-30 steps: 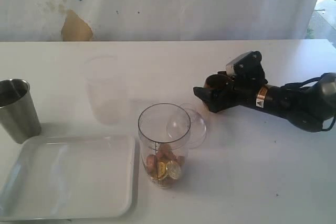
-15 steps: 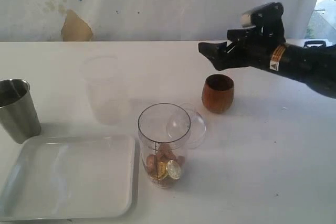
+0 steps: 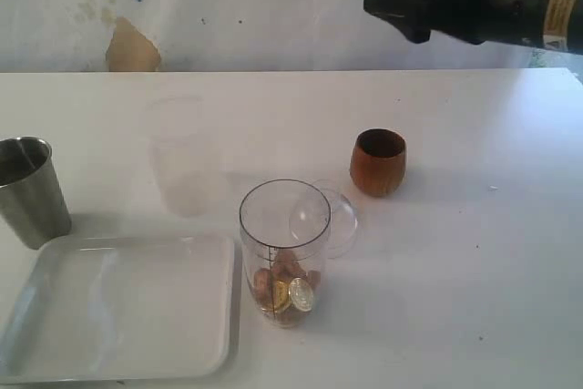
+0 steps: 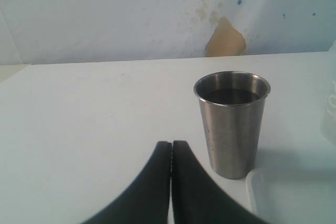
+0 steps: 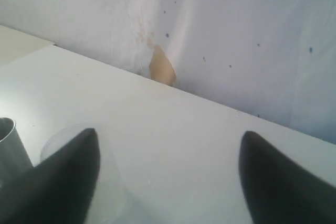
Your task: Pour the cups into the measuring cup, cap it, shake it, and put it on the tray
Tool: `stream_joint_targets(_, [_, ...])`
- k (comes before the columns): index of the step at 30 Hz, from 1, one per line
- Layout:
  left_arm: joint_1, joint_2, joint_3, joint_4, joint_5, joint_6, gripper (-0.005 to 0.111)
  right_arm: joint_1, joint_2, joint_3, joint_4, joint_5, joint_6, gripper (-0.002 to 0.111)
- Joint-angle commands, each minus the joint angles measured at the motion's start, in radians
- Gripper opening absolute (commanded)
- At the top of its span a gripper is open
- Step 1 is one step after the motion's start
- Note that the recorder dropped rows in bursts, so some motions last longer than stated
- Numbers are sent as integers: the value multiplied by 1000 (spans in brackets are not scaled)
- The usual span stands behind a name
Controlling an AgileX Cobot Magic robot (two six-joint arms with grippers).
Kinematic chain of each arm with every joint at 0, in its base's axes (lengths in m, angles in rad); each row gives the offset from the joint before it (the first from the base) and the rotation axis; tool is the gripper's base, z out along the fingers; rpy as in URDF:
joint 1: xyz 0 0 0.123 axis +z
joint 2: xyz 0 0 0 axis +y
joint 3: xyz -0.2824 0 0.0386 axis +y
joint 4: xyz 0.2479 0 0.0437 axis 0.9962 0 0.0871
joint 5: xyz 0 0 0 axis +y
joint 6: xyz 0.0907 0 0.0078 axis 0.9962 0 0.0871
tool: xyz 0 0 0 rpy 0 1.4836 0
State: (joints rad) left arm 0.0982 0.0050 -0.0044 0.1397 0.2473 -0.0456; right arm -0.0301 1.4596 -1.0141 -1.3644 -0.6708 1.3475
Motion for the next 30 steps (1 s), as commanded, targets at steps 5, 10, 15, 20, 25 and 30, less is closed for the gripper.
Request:
stream_joint_targets(5, [-2,-5,4,-4,-8,-2,1,0,-246,1,-251,-30,288,0])
stream_joint_targets(10, [-2,-5,4,-4,-8,-2,1,0,-428,80,-316,43,439,0])
stream_joint_targets(15, [-2,-5,4,-4,-8,-2,1,0,-638,228,-316,215,499,0])
stream_joint_targets(20, [-2,-5,4,-4,-8,-2,1,0,-893,326,-316,144,580,0])
stream_joint_targets(25, [-2,-5,4,-4,-8,-2,1,0,-1092,328,-316,-142,591,0])
stream_joint_targets(30, [-2,-5,4,-4,-8,-2,1,0,-1198,328,-316,-178,582,0])
